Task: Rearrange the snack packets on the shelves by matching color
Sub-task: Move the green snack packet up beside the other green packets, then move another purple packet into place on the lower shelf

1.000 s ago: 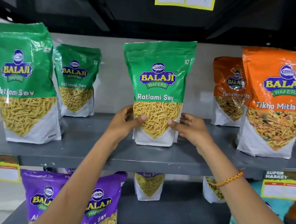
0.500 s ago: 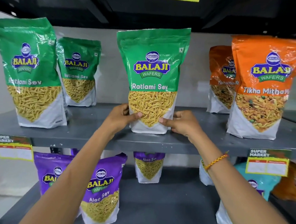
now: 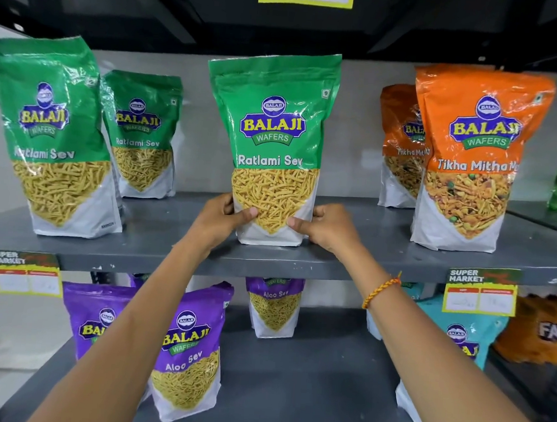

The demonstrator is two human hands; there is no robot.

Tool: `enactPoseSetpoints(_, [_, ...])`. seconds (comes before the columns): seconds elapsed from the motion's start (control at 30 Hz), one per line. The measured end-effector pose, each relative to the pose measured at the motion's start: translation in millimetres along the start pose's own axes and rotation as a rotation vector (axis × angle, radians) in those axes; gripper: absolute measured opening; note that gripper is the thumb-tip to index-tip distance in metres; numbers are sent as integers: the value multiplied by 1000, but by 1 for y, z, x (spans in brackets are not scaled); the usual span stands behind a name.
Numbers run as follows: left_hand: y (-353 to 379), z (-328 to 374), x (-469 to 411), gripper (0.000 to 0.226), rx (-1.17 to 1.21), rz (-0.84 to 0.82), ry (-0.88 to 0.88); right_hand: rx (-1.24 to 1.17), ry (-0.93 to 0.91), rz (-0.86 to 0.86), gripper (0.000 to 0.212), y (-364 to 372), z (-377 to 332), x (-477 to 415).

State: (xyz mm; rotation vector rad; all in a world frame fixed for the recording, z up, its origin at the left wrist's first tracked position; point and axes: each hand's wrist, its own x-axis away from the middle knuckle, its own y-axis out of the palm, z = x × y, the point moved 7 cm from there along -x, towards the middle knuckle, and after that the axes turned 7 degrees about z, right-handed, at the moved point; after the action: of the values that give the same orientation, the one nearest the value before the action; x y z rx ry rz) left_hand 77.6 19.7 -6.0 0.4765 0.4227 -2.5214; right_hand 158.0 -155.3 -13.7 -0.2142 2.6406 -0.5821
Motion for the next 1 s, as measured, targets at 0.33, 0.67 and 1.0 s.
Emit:
enactPoseSetpoints(0.33, [-4, 2, 3, 42, -32, -14, -6, 54, 20, 63, 69, -7, -3, 13])
enactPoseSetpoints(0.67, [-36, -11, 117, 29, 52, 201, 160, -330, -201, 8, 8, 3, -20, 118])
enactPoseSetpoints(1.0, [-87, -226, 221, 33, -337, 390, -455, -147, 246, -385, 42, 177, 149, 162])
